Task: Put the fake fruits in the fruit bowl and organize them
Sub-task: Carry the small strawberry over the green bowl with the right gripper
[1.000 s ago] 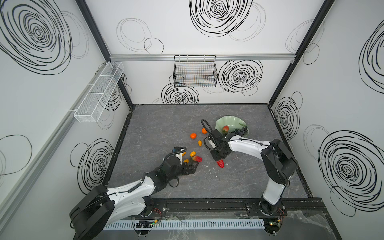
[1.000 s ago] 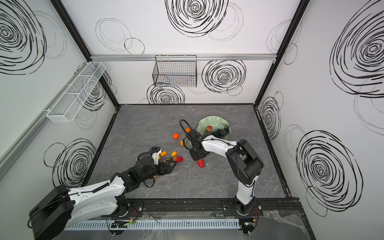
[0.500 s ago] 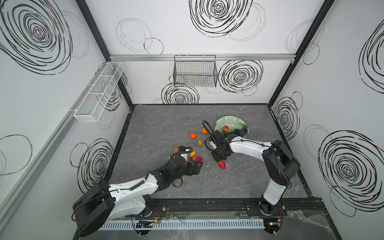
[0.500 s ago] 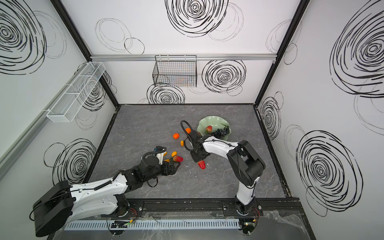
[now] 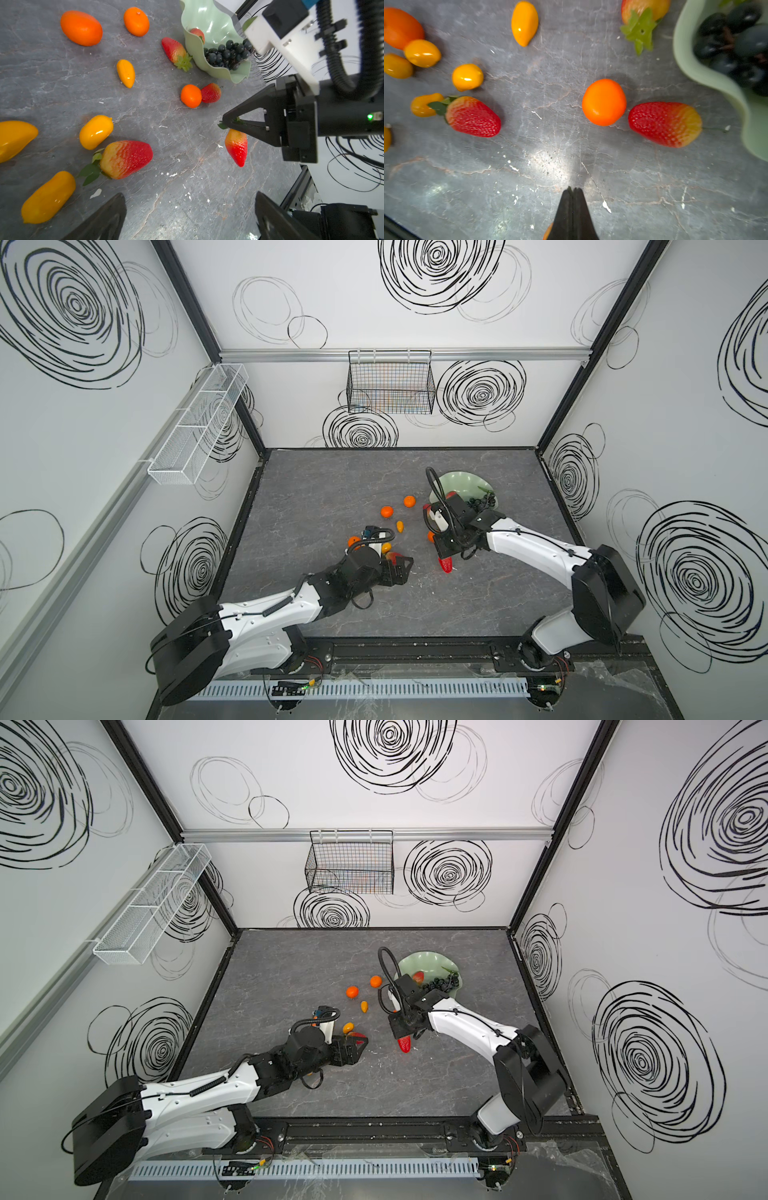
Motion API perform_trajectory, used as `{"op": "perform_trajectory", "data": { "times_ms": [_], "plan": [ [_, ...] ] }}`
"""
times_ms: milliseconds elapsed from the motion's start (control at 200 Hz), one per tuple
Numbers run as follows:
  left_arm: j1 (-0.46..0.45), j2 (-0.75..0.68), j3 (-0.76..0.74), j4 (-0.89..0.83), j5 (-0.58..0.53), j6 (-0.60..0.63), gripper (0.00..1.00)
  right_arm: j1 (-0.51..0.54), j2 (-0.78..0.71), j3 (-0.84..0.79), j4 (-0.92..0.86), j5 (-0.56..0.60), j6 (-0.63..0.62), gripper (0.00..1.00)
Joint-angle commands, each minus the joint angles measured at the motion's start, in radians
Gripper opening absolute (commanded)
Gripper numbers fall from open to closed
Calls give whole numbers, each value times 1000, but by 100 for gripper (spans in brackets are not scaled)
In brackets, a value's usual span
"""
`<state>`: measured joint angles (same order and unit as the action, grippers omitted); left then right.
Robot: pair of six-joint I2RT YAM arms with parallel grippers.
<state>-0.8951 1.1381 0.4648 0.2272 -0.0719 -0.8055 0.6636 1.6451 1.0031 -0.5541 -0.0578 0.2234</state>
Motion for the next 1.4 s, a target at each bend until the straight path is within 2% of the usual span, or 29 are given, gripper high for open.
{"op": "perform_trajectory", "data": {
  "times_ms": [0,220,385,605,815,961,1106,1241,1396],
  "plan": [
    [-6,15,26,22,-6,28,99,-35,-70,-23,63,-45,33,0],
    [-6,47,41,74,-5,32,99,-146,-160,-61,134,-129,104,0],
    [-5,95,72,115,-25,35,99,-227,-172,-66,185,-207,186,0],
    [-6,161,105,171,-33,33,99,-285,-128,-25,216,-172,308,0],
    [-3,209,155,196,-52,49,99,-313,-45,67,165,-153,281,0],
    [15,242,196,200,-45,55,99,-368,6,90,195,-264,277,0],
    [37,262,216,217,-28,42,99,-414,45,118,234,-289,277,0],
    [42,274,225,216,-24,45,99,-441,123,197,190,-270,266,0],
    [50,278,211,224,-25,42,99,-447,195,241,213,-291,306,0]
  ]
}}
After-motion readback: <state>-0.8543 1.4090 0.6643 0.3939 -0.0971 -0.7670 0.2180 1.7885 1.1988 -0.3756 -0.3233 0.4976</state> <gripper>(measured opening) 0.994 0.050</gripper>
